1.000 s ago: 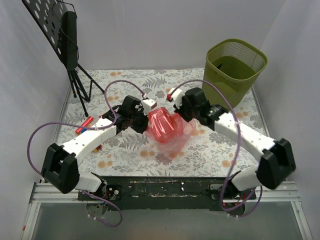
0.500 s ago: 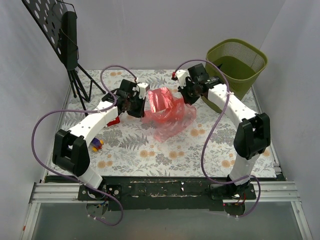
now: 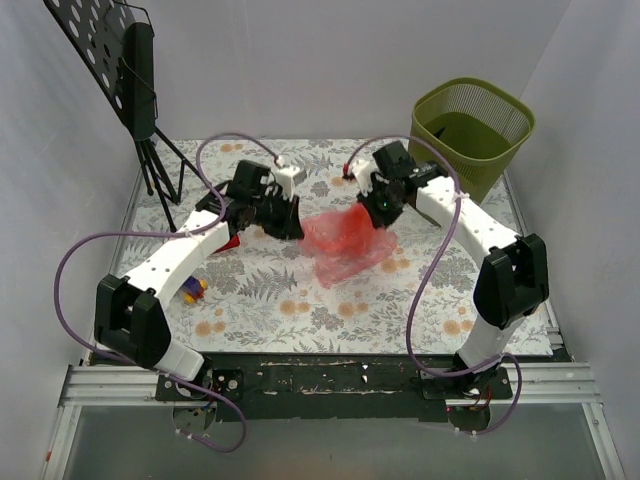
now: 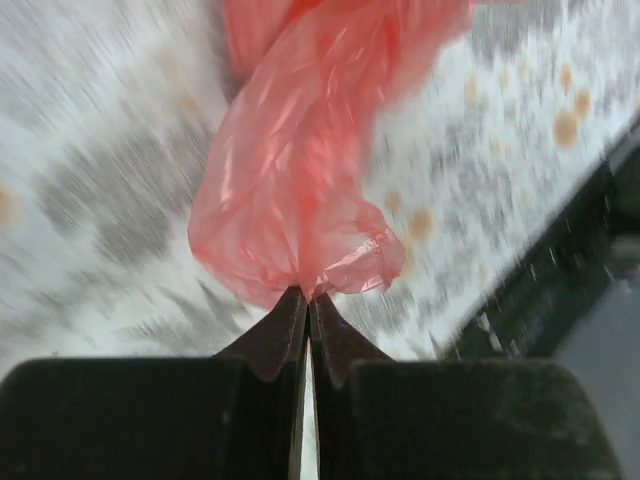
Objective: Put the trash bags into the trash bin
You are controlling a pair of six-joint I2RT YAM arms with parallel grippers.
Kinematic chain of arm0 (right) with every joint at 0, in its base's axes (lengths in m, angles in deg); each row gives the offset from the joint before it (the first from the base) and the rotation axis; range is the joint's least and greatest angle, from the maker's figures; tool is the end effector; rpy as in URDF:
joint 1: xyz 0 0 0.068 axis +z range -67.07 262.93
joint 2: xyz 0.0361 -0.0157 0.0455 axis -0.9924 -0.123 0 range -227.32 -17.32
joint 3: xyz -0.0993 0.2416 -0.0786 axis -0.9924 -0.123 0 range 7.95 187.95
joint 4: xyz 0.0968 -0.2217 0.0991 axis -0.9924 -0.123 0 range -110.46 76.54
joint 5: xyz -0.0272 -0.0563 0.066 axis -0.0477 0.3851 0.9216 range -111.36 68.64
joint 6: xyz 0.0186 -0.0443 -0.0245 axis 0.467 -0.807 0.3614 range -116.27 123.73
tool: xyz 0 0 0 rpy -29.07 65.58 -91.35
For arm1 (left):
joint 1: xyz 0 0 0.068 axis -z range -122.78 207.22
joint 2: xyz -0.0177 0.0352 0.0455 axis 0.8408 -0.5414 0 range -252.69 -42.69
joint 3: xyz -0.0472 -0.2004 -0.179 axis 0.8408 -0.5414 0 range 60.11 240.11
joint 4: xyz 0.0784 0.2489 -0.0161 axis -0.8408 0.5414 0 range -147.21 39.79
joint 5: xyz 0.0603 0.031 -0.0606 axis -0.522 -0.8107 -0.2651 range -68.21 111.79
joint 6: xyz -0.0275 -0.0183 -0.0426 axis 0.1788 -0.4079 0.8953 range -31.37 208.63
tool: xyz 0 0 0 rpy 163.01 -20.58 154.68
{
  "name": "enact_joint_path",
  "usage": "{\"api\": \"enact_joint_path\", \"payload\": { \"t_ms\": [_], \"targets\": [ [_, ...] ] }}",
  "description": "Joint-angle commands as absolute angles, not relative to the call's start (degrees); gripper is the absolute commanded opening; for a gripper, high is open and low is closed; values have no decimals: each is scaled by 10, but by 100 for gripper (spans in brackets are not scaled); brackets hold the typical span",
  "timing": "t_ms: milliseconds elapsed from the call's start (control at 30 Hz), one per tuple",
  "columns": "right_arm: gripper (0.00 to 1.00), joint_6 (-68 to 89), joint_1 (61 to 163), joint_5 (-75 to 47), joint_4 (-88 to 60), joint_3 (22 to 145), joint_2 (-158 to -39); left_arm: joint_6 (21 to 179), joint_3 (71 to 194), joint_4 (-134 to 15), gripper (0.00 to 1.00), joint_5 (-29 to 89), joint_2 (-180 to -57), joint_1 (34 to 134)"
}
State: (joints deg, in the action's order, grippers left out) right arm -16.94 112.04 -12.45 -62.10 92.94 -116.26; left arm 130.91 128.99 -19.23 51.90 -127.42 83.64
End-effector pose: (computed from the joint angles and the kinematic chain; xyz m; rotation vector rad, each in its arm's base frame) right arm 0.3148 0.1816 0.2765 -1.1672 2.3961 0.2548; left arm 0.2695 -0.1537 0.2826 -0.1377 2.7076 -1.0976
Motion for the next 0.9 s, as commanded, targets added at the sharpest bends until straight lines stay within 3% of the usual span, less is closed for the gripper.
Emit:
{"api": "enact_joint_path", "payload": {
  "t_ms": [0, 100, 200, 267, 333, 467, 533, 567, 600, 633, 667, 700, 733, 767, 867],
  "targets": [
    [1, -194, 1096, -244, -482, 1110, -1193, 1249, 1431, -322, 0, 344, -1301, 832],
    [1, -231, 1074, -336, -379, 1291, -1283, 1229, 1573, -356, 0, 227, -1381, 816],
    [1, -287, 1071, -416, -207, 1461, -1336, 1220, 1792, -383, 0, 144, -1458, 810],
    [1, -326, 1080, -417, -10, 1450, -1306, 1232, 1938, -445, 0, 108, -1494, 812],
    [1, -389, 1103, -373, 190, 1376, -1254, 1191, 2009, -567, 0, 103, -1505, 828],
    [1, -515, 1160, -316, 355, 1280, -1207, 1080, 1858, -863, 0, 156, -1437, 866],
    [1, -568, 1171, -357, 447, 1132, -1173, 1034, 1724, -918, 0, 165, -1398, 891],
    [1, -594, 1171, -392, 467, 1008, -1152, 1017, 1633, -893, 0, 200, -1366, 901],
    [1, -606, 1185, -399, 320, 888, -1111, 1009, 1474, -782, 0, 367, -1326, 902],
    [1, -631, 1213, -311, -30, 753, -1062, 890, 1401, -538, 0, 534, -1315, 910],
    [1, -689, 1247, -282, -133, 586, -977, 521, 1326, -151, 0, 465, -1318, 978],
    [1, -682, 1282, -237, -108, 408, -841, 590, 1228, -160, 0, 363, -1300, 1036],
    [1, -650, 1293, -159, -79, 299, -703, 719, 1180, -205, 0, 352, -1267, 1053],
    [1, -620, 1326, -136, -90, 248, -534, 791, 1168, -222, 0, 384, -1226, 1050],
    [1, -557, 1428, -185, -217, 245, -354, 849, 1143, -256, 0, 389, -1152, 1048]
  ]
}}
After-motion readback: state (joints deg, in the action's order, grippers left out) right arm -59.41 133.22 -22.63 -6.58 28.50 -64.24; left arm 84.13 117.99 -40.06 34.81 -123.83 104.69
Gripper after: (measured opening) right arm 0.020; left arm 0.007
